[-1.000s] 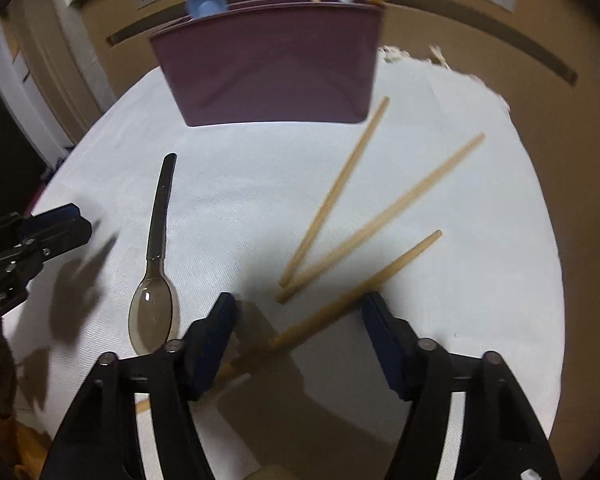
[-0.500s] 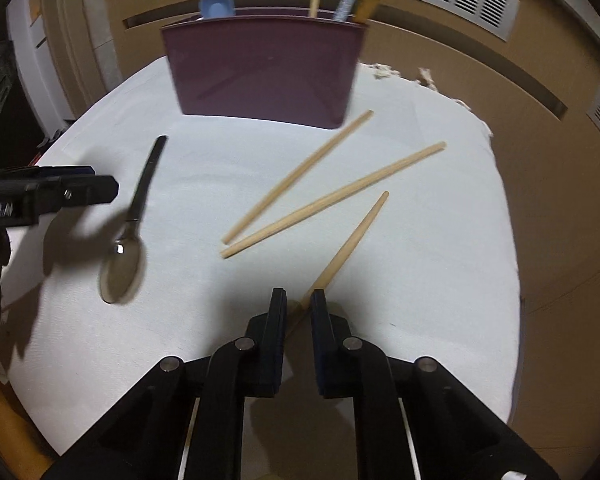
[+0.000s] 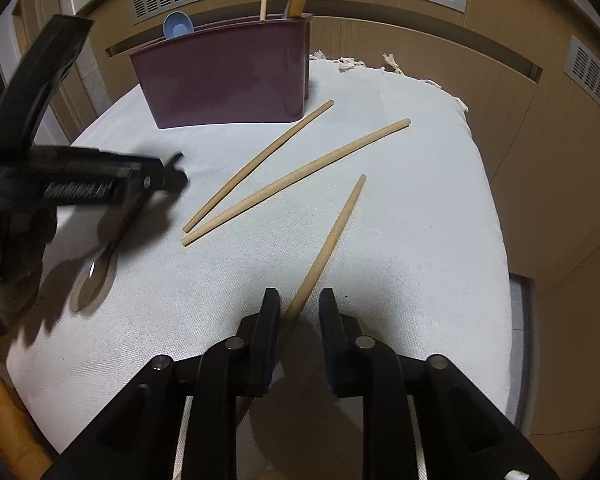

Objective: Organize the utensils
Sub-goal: 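Grasp a wooden chopstick with the right tool while the left approaches the metal spoon, then grasp the metal spoon by its handle with the left tool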

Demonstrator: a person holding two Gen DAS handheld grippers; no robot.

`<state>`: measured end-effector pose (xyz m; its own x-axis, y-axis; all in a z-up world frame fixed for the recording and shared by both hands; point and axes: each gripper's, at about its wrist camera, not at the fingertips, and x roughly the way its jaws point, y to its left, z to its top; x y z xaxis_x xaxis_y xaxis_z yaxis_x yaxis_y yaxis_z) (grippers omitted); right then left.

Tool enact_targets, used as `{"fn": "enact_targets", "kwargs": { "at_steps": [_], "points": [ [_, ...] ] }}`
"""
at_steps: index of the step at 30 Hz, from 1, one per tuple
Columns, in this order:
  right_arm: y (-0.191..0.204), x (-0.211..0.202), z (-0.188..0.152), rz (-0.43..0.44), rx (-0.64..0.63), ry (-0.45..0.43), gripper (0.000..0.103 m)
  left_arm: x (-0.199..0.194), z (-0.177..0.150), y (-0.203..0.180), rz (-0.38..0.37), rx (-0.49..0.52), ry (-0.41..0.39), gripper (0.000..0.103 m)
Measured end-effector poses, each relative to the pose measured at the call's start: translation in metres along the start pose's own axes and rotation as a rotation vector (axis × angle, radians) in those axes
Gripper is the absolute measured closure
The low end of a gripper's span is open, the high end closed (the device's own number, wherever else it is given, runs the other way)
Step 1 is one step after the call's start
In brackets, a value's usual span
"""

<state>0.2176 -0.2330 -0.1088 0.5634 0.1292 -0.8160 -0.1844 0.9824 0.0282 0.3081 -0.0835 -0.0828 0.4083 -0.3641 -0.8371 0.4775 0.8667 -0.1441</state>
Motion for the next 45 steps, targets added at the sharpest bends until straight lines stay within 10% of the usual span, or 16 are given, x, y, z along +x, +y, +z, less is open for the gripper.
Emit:
{"fn": "enact_targets", "kwargs": {
  "at_steps": [18,25,45],
  "points": [
    [0.006,0.010,0.038,-0.022,-0.034,0.002,0.094,0.004,0.007,-0.006,0.071,-0.044,0.114,0.062],
    [0.003,-0.016,0.030,-0.013,-0.015,-0.032,0.095,0.009,0.010,-0.021,0.155,-0.001,0.084,0.089],
    [0.015,-0.156,0.031,0.137,-0.005,-0.324,0.097,-0.196,-0.042,-0.061,0.080,-0.041,-0.482,0.098]
  ]
}}
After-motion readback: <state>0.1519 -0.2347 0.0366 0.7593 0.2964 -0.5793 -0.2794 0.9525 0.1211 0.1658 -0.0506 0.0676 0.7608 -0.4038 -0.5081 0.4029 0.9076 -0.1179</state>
